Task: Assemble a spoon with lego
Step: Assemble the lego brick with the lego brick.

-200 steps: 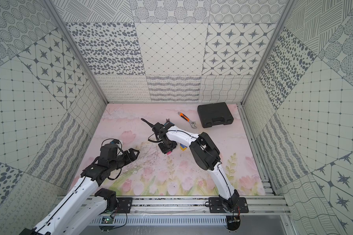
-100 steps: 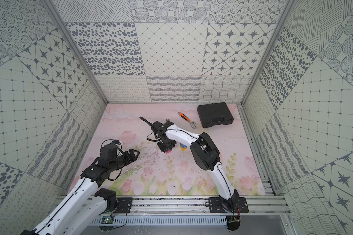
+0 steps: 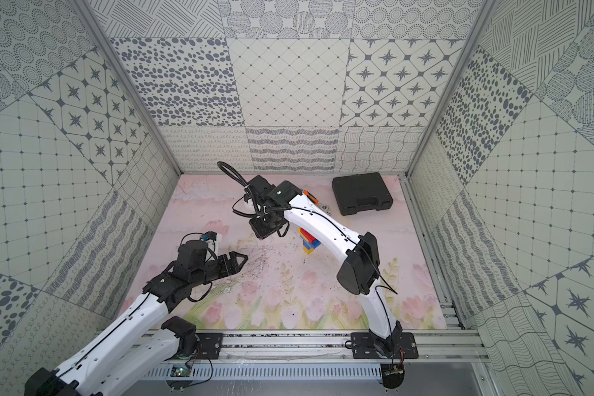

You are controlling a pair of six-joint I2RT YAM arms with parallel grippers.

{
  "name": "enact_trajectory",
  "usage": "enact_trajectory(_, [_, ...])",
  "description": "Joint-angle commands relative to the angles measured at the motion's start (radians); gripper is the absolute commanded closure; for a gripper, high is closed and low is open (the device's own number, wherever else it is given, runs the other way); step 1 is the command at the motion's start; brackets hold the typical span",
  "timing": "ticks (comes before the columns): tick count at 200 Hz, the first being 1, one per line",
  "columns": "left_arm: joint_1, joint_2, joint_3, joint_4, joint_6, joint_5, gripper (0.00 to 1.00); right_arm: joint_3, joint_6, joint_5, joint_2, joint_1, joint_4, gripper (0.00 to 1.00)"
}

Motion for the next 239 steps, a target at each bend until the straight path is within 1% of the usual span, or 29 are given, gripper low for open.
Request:
enact_trajectory(1, [-0.057,0.089,0.037,0.111,0.033,-0.034,0.14,0.101,-0.056,0.026,-0.044,-0.017,-0.170,0.73])
enact_trajectory(15, [-0.067,0.106,0.044,0.122,0.037,-0.034,0.14,0.119,-0.085,0.064,-0.059,-0.035,-0.222,0.73])
enact_trajectory(26, [-0.068,0.113,0.047,0.129,0.037,-0.033,0.14,0.102,-0.097,0.094,-0.079,-0.054,-0.248,0.73])
enact_trajectory(40, [-0.072,0.121,0.053,0.130,0.043,-0.028,0.14,0.034,-0.109,0.100,-0.125,-0.089,-0.240,0.73])
enact_trajectory(51, [-0.080,0.131,0.056,0.136,0.047,-0.025,0.14,-0.012,-0.119,0.130,-0.155,-0.111,-0.244,0.73])
enact_trajectory(76, [-0.099,0.170,0.053,0.165,0.052,-0.013,0.14,-0.153,-0.179,0.173,-0.217,-0.146,-0.230,0.73])
enact_trajectory(97, [-0.107,0.211,0.061,0.183,0.056,0.003,0.14,-0.258,-0.220,0.164,-0.259,-0.182,-0.197,0.73])
enact_trajectory(110, [-0.113,0.229,0.072,0.189,0.063,0.008,0.14,-0.295,-0.244,0.142,-0.276,-0.206,-0.170,0.73])
enact_trajectory(124, [-0.117,0.240,0.081,0.190,0.068,0.010,0.14,-0.310,-0.269,0.113,-0.279,-0.221,-0.152,0.73])
enact_trajectory(188, [-0.120,0.247,0.079,0.197,0.069,0.004,0.14,-0.289,-0.323,0.118,-0.198,-0.250,-0.144,0.72])
enact_trajectory(239, [-0.120,0.247,0.076,0.192,0.075,-0.001,0.14,-0.289,-0.360,0.081,-0.151,-0.258,-0.113,0.72])
